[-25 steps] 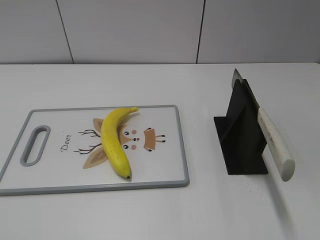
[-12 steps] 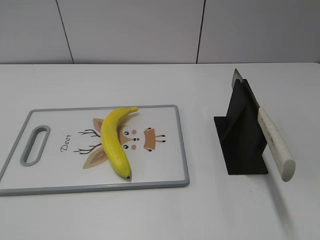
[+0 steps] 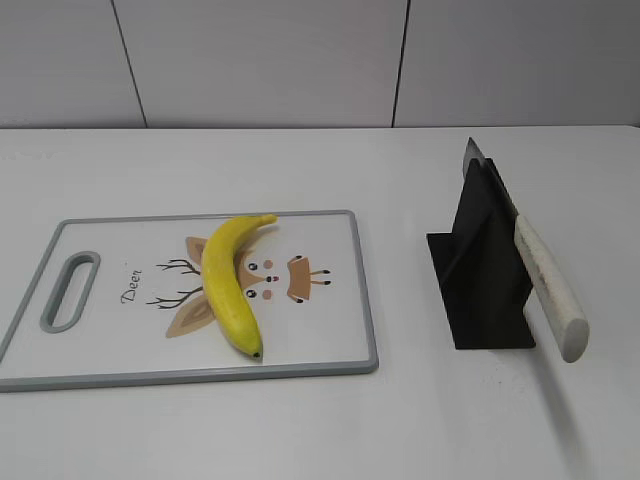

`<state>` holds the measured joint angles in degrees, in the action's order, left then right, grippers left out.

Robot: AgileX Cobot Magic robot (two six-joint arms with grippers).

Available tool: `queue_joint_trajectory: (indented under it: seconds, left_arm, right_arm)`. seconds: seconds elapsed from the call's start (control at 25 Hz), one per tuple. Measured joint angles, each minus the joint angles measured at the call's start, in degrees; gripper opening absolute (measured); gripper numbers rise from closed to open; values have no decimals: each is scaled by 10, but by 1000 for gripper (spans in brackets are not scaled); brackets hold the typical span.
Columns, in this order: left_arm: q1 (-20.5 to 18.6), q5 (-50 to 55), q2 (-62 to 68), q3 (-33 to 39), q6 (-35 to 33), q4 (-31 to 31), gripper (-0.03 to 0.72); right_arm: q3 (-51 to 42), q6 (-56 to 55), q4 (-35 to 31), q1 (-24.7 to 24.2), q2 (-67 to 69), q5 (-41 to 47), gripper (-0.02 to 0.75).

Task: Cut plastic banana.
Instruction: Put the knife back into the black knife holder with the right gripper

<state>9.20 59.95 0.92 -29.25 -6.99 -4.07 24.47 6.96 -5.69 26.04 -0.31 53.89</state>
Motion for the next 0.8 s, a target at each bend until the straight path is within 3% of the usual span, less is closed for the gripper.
queue_joint_trajectory:
  seconds: [0.8]
  left_arm:
    - [-12,0,0,0,0,0,500]
  right_arm:
    - [0,1,0,-218,0,-2,568]
